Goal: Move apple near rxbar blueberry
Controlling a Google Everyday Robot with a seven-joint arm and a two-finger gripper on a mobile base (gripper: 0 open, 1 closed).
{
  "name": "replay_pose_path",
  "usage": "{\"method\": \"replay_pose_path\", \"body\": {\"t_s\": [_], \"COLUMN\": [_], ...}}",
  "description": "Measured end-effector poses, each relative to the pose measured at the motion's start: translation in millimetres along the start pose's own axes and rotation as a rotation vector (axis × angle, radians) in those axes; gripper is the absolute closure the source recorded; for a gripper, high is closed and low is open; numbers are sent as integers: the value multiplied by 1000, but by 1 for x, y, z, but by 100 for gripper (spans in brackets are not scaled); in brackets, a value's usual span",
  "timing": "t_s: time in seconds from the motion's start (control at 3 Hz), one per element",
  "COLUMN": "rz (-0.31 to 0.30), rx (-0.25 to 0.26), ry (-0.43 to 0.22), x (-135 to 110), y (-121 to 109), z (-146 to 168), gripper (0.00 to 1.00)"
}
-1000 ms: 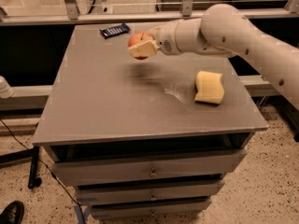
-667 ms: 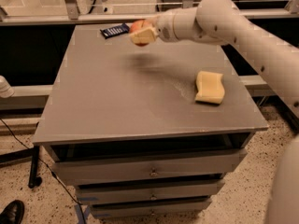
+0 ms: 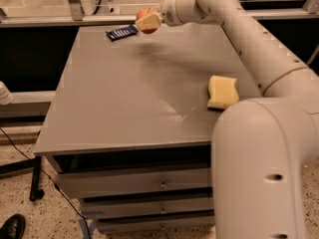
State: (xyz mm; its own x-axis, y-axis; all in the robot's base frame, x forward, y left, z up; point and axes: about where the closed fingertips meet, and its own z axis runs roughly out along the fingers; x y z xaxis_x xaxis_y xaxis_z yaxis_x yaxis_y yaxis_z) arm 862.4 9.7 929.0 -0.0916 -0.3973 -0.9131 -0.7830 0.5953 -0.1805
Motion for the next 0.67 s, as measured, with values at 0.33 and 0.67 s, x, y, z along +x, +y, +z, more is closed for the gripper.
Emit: {"method": "replay_pose_path", "body": {"t_s": [0.33,0.67], "rz": [-4,-16], "rx": [-11,-31], "ry": [6,28], "x": [-5,-6], "y": [-10,-8], "z": [22,48], "gripper": [100,100]}}
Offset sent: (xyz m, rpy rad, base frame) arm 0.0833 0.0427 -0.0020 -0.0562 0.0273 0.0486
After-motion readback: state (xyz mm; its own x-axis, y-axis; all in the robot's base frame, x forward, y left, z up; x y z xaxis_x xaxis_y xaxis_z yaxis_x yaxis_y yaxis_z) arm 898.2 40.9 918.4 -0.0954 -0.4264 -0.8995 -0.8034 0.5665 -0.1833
